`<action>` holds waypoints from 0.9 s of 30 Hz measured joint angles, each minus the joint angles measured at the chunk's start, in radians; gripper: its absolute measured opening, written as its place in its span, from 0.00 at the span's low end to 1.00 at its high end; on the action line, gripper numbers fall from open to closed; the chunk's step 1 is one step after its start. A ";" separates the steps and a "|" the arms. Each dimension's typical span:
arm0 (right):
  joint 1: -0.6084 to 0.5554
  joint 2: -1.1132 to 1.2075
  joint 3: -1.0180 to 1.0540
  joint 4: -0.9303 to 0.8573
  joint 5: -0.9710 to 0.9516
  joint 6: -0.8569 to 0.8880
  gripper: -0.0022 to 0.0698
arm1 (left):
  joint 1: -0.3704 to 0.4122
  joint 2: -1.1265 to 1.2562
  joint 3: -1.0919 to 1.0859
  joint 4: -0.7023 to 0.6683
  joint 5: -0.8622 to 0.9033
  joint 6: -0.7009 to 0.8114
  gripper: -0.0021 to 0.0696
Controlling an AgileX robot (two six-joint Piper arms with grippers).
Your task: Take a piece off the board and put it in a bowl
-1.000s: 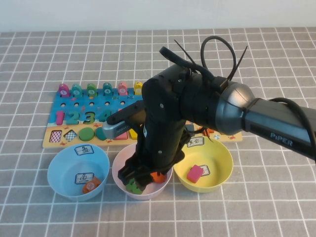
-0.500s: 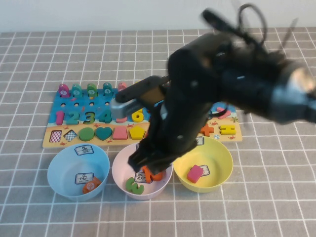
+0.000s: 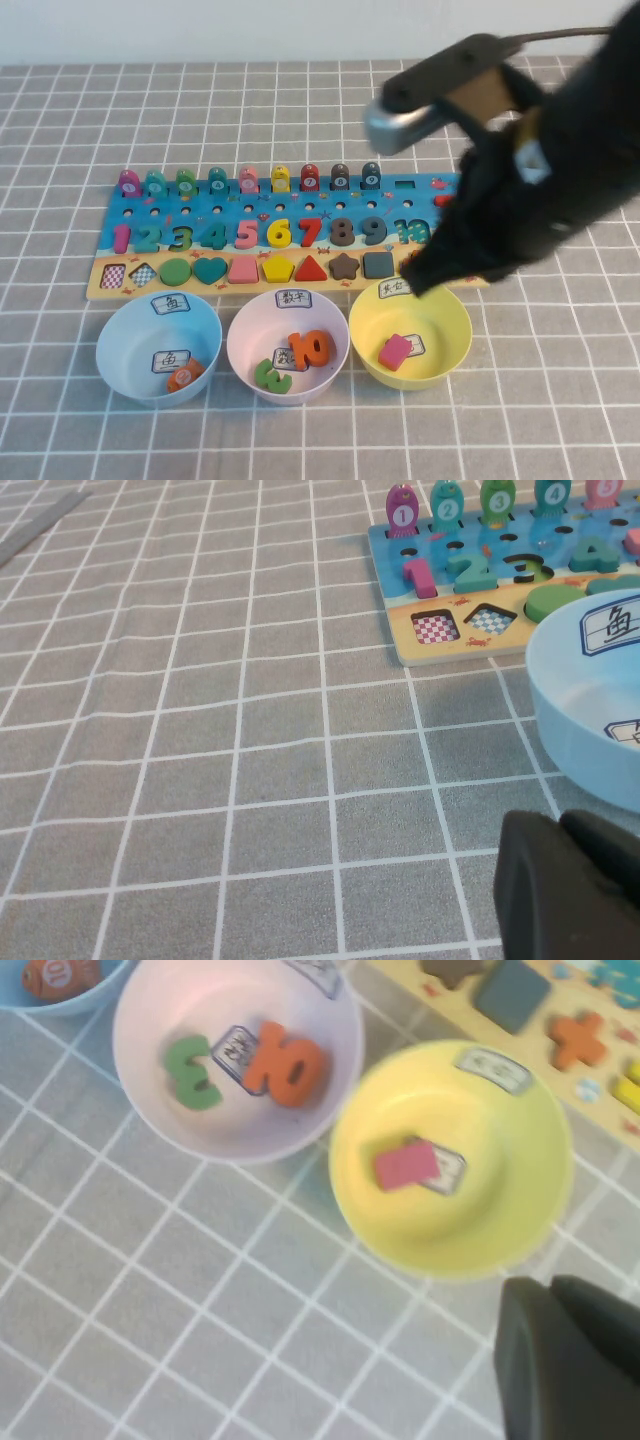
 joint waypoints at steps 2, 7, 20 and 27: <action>0.000 -0.064 0.050 -0.007 0.003 0.026 0.01 | 0.000 0.000 0.000 0.000 0.000 0.000 0.03; 0.000 -0.184 0.187 -0.020 0.012 0.071 0.01 | 0.000 0.000 0.000 0.000 0.000 0.000 0.03; 0.000 -0.294 0.356 -0.008 0.004 0.104 0.01 | 0.000 0.000 0.000 0.000 0.000 0.000 0.03; -0.105 -0.357 0.588 -0.041 -0.329 0.122 0.01 | 0.000 0.000 0.000 0.000 0.000 0.000 0.03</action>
